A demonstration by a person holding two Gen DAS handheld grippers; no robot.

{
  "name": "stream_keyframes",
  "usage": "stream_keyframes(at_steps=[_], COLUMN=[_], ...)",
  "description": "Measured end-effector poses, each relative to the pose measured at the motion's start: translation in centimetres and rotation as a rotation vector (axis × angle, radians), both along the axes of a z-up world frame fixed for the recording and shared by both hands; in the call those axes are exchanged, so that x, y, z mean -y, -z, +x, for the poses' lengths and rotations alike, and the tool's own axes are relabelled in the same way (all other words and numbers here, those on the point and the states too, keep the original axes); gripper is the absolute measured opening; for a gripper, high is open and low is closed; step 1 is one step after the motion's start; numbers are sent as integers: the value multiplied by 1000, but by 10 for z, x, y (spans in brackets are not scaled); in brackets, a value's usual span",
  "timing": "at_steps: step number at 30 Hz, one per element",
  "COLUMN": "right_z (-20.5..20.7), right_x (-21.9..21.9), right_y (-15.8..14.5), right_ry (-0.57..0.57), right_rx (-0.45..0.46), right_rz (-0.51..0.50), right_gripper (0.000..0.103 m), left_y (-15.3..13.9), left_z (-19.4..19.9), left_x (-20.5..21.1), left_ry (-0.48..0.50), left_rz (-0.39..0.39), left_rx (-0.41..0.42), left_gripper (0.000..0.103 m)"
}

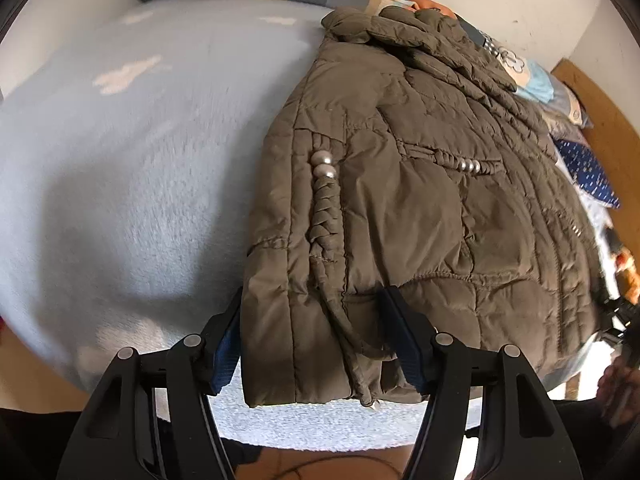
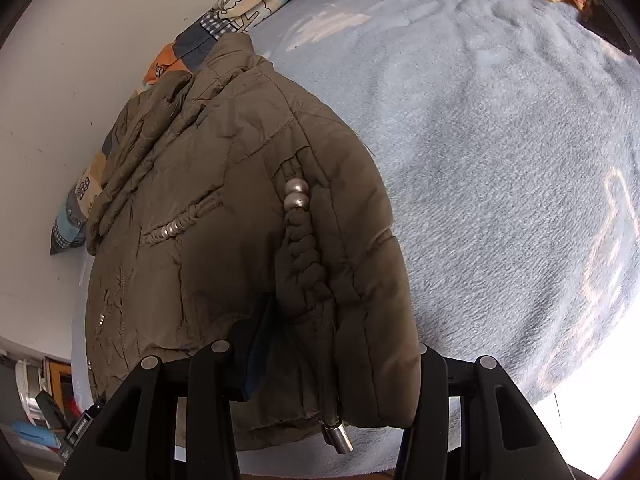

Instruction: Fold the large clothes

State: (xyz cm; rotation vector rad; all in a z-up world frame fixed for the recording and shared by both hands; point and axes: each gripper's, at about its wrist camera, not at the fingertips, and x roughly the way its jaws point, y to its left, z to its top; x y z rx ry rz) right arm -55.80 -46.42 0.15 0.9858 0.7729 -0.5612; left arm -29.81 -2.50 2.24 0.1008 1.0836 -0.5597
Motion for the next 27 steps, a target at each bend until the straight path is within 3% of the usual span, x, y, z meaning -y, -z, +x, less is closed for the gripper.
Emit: stream_keyframes(at_steps=[8, 14, 19, 27], right_z=[-2, -4, -4, -1], right_x=[3, 1, -3, -9], right_y=[3, 0, -4, -7], right_ry=[18, 10, -8, -15], right_rx=[22, 8, 4, -1], right_rz=[37, 23, -19, -70], right_gripper=[50, 47, 38, 36], left_y=[-3, -4, -6, -7], left_z=[-6, -10, -14, -22], left_x=[9, 12, 16, 23], left_ry=[34, 43, 54, 83], left_rz=[72, 123, 153, 184], left_rx=[83, 126, 165, 231], left_gripper=[66, 73, 73, 66])
